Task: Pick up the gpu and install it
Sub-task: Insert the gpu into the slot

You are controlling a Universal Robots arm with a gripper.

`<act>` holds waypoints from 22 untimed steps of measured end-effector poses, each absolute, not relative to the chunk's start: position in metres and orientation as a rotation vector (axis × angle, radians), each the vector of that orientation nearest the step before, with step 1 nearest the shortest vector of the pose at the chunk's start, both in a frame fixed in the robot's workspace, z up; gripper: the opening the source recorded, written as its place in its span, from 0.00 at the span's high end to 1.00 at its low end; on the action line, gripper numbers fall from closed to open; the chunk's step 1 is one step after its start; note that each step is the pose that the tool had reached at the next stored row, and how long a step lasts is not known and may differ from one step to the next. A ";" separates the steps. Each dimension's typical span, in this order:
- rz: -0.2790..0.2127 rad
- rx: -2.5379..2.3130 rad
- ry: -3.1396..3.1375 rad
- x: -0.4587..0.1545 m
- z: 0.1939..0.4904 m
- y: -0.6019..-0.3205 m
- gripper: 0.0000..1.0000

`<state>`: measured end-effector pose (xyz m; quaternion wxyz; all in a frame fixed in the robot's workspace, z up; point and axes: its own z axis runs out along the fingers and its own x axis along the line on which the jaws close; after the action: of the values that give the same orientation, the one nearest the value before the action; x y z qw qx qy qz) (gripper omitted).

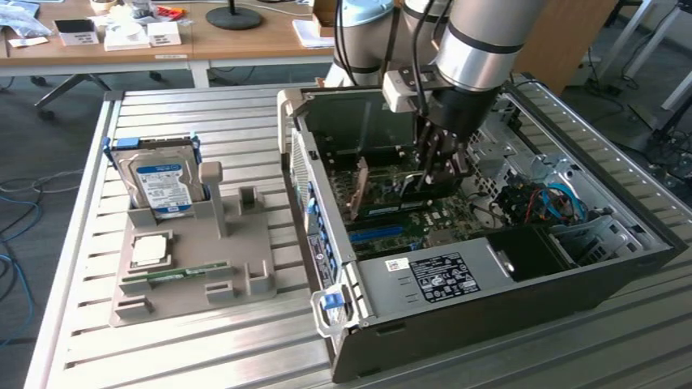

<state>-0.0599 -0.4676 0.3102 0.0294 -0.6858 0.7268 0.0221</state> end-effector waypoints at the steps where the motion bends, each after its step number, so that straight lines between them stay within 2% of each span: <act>1: 0.068 -2.115 2.242 -0.060 0.310 -0.468 0.73; 22: 0.074 -2.118 2.244 -0.069 0.287 -0.472 0.73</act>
<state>-0.0690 -0.4722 0.2868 0.0275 -0.6860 0.7267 0.0238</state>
